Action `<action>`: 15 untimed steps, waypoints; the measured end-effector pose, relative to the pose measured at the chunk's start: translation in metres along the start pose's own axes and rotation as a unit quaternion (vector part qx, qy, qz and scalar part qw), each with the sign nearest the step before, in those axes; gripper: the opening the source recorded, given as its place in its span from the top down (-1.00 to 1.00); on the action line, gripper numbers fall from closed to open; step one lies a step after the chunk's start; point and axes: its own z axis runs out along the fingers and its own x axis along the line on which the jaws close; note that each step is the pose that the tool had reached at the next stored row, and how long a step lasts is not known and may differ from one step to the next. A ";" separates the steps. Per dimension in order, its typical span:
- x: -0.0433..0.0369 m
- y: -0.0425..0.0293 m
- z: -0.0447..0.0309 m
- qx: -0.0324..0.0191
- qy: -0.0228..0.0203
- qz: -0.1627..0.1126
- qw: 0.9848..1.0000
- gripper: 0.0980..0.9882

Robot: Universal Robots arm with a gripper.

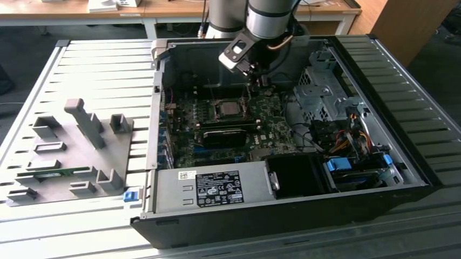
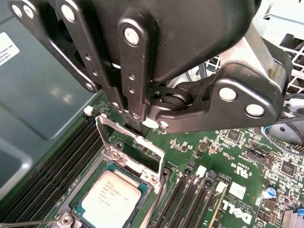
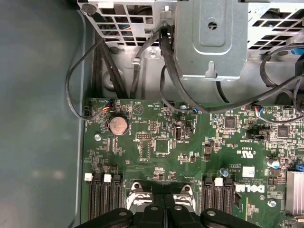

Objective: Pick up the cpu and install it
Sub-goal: 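Close the cpu cover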

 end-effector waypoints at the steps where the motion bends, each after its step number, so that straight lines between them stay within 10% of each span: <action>1: 0.0000 -0.0006 0.0000 0.000 0.000 0.000 1.000 0.98; 15: 0.0001 -0.0084 0.0005 0.000 0.000 0.000 1.000 0.98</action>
